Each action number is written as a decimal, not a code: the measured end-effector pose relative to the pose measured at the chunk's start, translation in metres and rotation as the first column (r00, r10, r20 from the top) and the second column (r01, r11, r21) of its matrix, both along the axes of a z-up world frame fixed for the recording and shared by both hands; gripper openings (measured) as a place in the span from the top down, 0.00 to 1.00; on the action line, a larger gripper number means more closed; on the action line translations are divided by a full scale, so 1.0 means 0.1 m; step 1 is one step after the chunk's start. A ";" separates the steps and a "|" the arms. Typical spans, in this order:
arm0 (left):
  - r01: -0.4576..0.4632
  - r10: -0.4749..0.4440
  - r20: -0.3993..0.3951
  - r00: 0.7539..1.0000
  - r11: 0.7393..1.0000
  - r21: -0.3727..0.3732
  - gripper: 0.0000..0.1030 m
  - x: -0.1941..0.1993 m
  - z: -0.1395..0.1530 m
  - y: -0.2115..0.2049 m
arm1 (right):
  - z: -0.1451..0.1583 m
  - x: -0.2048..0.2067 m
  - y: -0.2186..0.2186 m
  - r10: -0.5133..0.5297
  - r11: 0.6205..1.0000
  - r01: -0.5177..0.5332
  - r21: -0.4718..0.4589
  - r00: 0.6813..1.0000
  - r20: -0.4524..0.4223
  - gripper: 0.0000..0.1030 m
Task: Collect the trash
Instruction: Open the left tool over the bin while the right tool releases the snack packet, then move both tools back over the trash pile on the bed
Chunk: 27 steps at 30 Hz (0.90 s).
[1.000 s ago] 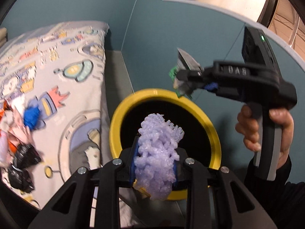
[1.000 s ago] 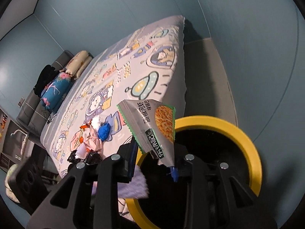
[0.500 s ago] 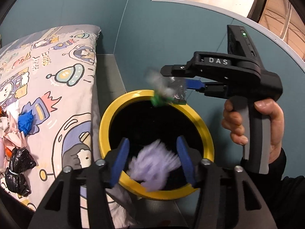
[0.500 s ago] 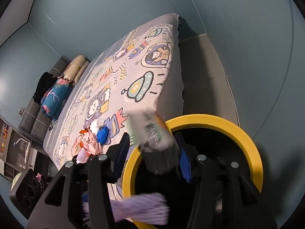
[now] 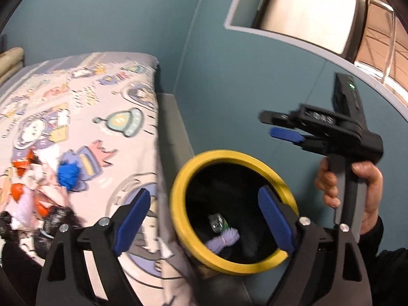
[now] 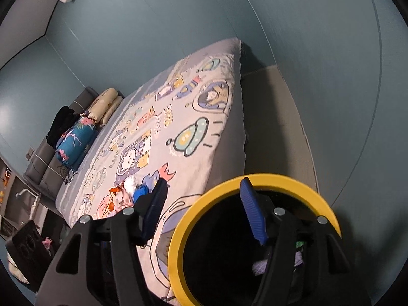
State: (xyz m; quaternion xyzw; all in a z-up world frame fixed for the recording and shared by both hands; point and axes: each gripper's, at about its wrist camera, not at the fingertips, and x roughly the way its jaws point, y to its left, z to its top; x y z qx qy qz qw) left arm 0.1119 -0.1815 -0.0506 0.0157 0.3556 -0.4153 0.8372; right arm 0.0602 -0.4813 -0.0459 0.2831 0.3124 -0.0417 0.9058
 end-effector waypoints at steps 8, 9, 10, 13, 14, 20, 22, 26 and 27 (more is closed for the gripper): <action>-0.139 0.138 0.065 0.988 0.990 0.011 0.13 0.16 0.19 0.42 | 0.18 0.11 0.33 0.095 0.995 -0.093 -0.035 0.994 0.061 0.42; -0.157 0.156 0.076 0.985 0.987 0.013 0.12 0.17 0.22 0.47 | 0.20 0.12 0.38 0.106 0.994 -0.104 -0.038 0.992 0.067 0.42; -0.170 0.169 0.084 0.982 0.985 0.013 0.11 0.18 0.25 0.53 | 0.22 0.15 0.44 0.120 0.992 -0.117 -0.044 0.990 0.075 0.41; -0.219 0.217 0.110 0.970 0.976 0.010 0.09 0.21 0.33 0.72 | 0.28 0.21 0.60 0.154 0.987 -0.150 -0.058 0.984 0.089 0.40; -0.243 0.241 0.113 0.964 0.970 0.005 0.09 0.24 0.35 0.80 | 0.30 0.23 0.65 0.169 0.985 -0.164 -0.062 0.981 0.095 0.40; -0.353 0.350 0.130 0.928 0.936 0.005 0.08 0.37 0.38 1.20 | 0.36 0.36 0.95 0.236 0.970 -0.226 -0.089 0.965 0.115 0.38; -0.392 0.389 0.123 0.913 0.920 0.006 0.08 0.42 0.37 1.36 | 0.36 0.42 1.04 0.256 0.964 -0.246 -0.096 0.960 0.112 0.38; -0.455 0.451 0.116 0.885 0.890 0.009 0.08 0.50 0.34 1.60 | 0.34 0.57 1.24 0.298 0.952 -0.288 -0.105 0.949 0.099 0.38; -0.472 0.468 0.119 0.876 0.881 0.013 0.08 0.52 0.33 1.66 | 0.34 0.60 1.27 0.308 0.949 -0.297 -0.108 0.947 0.096 0.38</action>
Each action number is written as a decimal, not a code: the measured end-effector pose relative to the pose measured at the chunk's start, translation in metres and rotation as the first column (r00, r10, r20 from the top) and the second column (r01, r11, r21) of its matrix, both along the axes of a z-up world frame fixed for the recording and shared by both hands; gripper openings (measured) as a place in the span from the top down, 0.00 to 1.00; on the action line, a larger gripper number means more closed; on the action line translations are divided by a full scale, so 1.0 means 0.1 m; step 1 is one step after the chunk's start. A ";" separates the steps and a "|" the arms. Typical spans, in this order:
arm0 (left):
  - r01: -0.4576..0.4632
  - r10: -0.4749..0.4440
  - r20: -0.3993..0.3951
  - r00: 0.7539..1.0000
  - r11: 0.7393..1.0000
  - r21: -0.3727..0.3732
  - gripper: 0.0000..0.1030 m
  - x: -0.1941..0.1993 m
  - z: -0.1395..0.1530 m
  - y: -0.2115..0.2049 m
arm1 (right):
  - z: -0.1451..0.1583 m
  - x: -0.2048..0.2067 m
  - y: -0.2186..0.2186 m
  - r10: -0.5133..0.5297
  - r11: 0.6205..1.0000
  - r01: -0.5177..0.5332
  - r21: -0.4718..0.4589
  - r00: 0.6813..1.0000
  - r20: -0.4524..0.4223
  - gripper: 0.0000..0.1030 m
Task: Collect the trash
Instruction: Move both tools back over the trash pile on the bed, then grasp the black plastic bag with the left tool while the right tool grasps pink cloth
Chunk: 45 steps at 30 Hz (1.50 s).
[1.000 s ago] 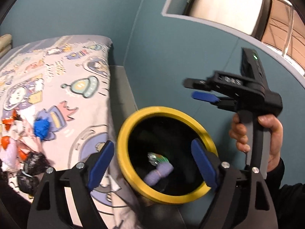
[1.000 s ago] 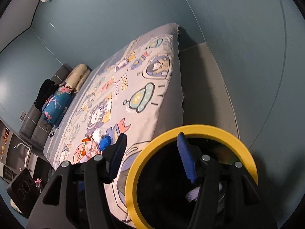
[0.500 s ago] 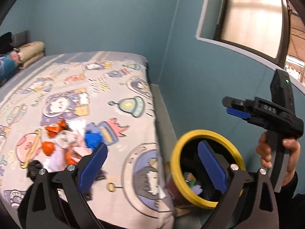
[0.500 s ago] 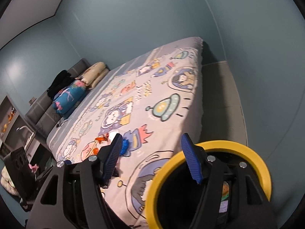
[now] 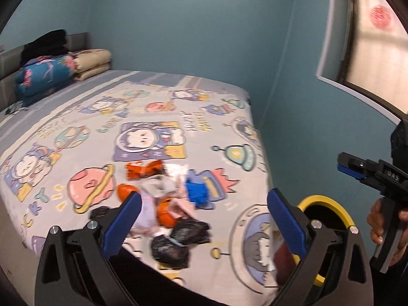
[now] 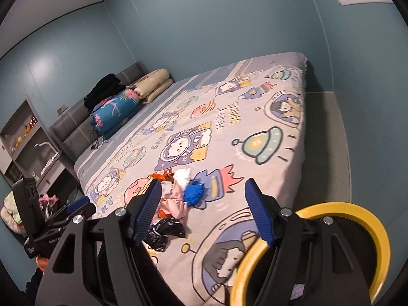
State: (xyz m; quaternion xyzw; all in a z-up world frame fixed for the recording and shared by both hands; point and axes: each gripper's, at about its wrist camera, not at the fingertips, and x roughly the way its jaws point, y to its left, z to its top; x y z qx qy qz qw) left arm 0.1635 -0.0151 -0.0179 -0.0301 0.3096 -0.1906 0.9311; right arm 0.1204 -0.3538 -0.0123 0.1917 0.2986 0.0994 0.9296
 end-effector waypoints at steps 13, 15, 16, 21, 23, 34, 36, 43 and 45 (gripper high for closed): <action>-0.164 0.166 -0.053 0.985 0.986 0.033 0.08 0.23 -0.34 0.64 | -0.15 0.46 0.62 0.086 0.993 -0.090 -0.072 0.995 -0.056 0.38; -0.183 0.185 -0.070 0.980 0.983 0.033 0.08 0.27 -0.42 0.73 | -0.21 0.55 0.71 0.098 0.991 -0.104 -0.082 0.993 -0.072 0.38; -0.190 0.192 -0.077 0.978 0.981 0.034 0.08 0.29 -0.45 0.76 | -0.24 0.59 0.75 0.104 0.990 -0.111 -0.086 0.991 -0.079 0.38; -0.224 0.226 -0.131 0.965 0.974 0.032 0.08 0.43 -0.70 0.93 | -0.41 0.82 1.01 0.146 0.982 -0.158 -0.102 0.982 -0.119 0.38; -0.233 0.235 -0.145 0.961 0.972 0.035 0.08 0.47 -0.77 0.97 | -0.48 0.91 1.11 0.163 0.978 -0.178 -0.112 0.978 -0.127 0.38; -0.257 0.261 -0.254 0.931 0.965 0.049 0.08 0.78 -1.24 1.19 | -1.04 1.35 1.65 0.257 0.932 -0.300 -0.202 0.942 -0.215 0.39; -0.256 0.260 -0.273 0.926 0.965 0.050 0.08 0.83 -1.31 1.22 | -1.14 1.41 1.71 0.265 0.922 -0.319 -0.218 0.933 -0.245 0.39; -0.245 0.247 -0.329 0.911 0.968 0.048 0.08 0.97 -1.52 1.26 | -1.47 1.61 1.84 0.271 0.899 -0.364 -0.243 0.899 -0.345 0.40; -0.240 0.243 -0.340 0.909 0.969 0.051 0.08 1.01 -1.57 1.27 | -1.53 1.67 1.86 0.264 0.899 -0.364 -0.243 0.893 -0.364 0.41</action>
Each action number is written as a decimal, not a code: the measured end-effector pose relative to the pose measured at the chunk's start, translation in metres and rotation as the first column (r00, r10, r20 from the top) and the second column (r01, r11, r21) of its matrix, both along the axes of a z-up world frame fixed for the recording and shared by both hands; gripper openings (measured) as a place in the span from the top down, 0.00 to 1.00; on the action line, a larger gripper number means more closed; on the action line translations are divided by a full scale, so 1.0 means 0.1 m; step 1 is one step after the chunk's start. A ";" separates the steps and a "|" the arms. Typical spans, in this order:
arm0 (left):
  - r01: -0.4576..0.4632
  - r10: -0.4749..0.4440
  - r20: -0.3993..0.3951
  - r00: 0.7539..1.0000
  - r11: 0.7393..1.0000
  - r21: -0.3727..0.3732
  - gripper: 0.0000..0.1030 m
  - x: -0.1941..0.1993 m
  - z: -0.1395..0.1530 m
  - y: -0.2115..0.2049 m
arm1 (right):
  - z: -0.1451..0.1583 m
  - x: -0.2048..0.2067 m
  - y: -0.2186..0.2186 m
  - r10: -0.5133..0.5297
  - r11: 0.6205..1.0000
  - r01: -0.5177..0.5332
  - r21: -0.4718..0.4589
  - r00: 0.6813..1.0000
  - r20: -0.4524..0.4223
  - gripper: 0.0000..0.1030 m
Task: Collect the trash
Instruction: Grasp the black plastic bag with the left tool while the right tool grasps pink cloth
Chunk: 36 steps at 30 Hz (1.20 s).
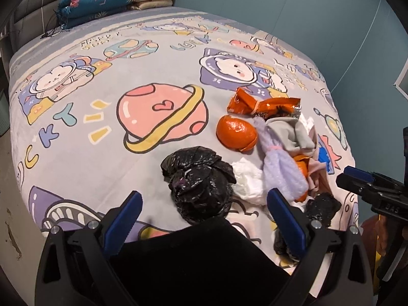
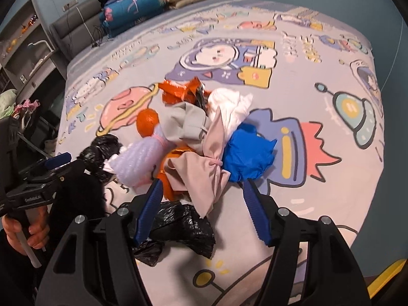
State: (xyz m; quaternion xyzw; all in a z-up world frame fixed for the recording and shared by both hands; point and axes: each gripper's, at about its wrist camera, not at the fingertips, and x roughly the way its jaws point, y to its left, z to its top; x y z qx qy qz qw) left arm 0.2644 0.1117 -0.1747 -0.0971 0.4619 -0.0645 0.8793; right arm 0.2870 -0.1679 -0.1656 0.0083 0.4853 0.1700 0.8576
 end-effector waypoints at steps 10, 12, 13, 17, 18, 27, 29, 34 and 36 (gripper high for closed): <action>0.029 -0.031 -0.044 0.999 0.999 -0.036 0.20 0.14 -0.16 -0.02 | -0.18 0.16 0.12 0.017 1.000 -0.018 -0.023 0.998 -0.054 0.46; 0.039 -0.042 -0.056 0.998 0.998 -0.043 0.24 0.17 -0.18 -0.03 | -0.20 0.18 0.13 0.023 0.999 -0.024 -0.022 0.998 -0.062 0.48; 0.042 -0.045 -0.061 0.997 0.998 -0.049 0.26 0.18 -0.19 -0.04 | -0.21 0.19 0.14 0.022 1.000 -0.023 -0.022 0.998 -0.063 0.48; 0.048 -0.052 -0.076 0.996 0.997 -0.062 0.32 0.23 -0.22 -0.08 | -0.23 0.23 0.16 0.017 1.000 -0.018 -0.014 0.997 -0.072 0.49; 0.049 -0.054 -0.077 0.996 0.997 -0.064 0.38 0.24 -0.22 -0.09 | -0.23 0.23 0.17 0.015 1.000 -0.016 -0.015 0.997 -0.072 0.49; 0.067 -0.077 -0.087 0.993 0.991 -0.114 0.63 0.24 -0.23 -0.12 | -0.26 0.26 0.19 0.009 0.999 -0.011 -0.032 0.996 -0.088 0.77; 0.072 -0.082 -0.085 0.993 0.990 -0.117 0.66 0.24 -0.21 -0.12 | -0.29 0.28 0.16 -0.003 1.000 0.001 -0.025 0.995 -0.103 0.81; 0.074 -0.084 -0.075 0.994 0.989 -0.131 0.69 0.22 -0.17 -0.11 | -0.32 0.32 0.11 -0.031 1.000 0.031 -0.001 0.991 -0.131 0.93; 0.074 -0.084 -0.069 0.994 0.988 -0.136 0.70 0.20 -0.15 -0.10 | -0.29 0.30 0.10 -0.034 0.999 0.035 0.004 0.992 -0.125 0.94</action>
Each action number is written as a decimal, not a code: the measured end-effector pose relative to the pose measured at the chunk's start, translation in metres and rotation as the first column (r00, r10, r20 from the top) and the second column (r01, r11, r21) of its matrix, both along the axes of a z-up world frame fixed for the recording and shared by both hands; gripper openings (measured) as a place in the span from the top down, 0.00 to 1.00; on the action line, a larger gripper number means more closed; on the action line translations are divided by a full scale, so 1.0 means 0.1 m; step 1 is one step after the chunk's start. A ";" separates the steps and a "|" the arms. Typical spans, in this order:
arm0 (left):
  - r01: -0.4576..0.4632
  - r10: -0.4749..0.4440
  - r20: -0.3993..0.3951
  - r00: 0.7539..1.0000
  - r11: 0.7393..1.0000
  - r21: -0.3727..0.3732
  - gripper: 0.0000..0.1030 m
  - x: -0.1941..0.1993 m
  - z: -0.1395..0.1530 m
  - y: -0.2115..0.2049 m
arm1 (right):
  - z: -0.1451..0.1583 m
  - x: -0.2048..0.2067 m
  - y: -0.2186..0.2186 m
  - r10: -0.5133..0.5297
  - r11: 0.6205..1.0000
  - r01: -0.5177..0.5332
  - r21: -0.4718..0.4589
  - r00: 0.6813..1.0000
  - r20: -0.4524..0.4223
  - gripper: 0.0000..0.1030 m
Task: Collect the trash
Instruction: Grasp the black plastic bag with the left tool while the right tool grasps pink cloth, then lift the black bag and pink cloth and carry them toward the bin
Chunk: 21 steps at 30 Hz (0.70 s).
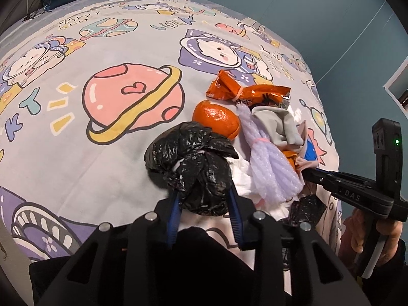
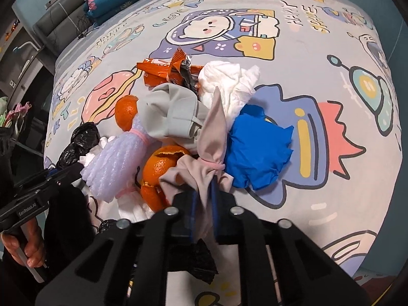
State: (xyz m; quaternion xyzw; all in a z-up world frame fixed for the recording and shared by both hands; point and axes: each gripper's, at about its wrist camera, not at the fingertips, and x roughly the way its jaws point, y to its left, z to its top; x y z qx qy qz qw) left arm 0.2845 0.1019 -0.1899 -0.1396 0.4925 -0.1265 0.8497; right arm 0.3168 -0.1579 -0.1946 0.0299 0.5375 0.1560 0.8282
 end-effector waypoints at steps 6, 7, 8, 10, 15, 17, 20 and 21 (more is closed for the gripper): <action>-0.008 0.009 0.026 1.000 1.000 -0.006 0.70 -0.07 0.12 0.06 | 0.18 -0.08 -0.04 -0.009 1.000 0.008 0.019 0.999 0.038 0.94; -0.010 0.010 0.031 0.999 1.000 -0.005 0.70 -0.07 0.15 0.08 | 0.21 -0.09 -0.05 -0.012 1.000 0.011 0.024 0.999 0.045 0.94; -0.012 0.012 0.038 0.999 1.000 -0.004 0.70 -0.08 0.17 0.09 | 0.25 -0.11 -0.06 -0.015 0.999 0.014 0.029 0.999 0.052 0.94; -0.019 0.019 0.049 0.999 1.000 -0.005 0.70 -0.11 0.22 0.12 | 0.31 -0.14 -0.06 -0.016 0.999 0.014 0.036 0.998 0.066 0.94; -0.036 0.036 0.078 0.996 0.999 -0.007 0.70 -0.17 0.34 0.21 | 0.49 -0.24 -0.08 -0.023 0.999 0.018 0.050 0.994 0.110 0.94; -0.043 0.044 0.091 0.995 0.999 -0.010 0.70 -0.19 0.39 0.23 | 0.57 -0.29 -0.09 -0.023 0.998 0.016 0.057 0.992 0.126 0.94; -0.053 0.054 0.116 0.992 0.999 -0.010 0.70 -0.24 0.49 0.28 | 0.68 -0.36 -0.10 -0.020 0.998 0.010 0.066 0.988 0.152 0.94; -0.055 0.056 0.121 0.991 0.998 -0.010 0.70 -0.25 0.52 0.29 | 0.71 -0.38 -0.10 -0.018 0.998 0.007 0.070 0.987 0.158 0.94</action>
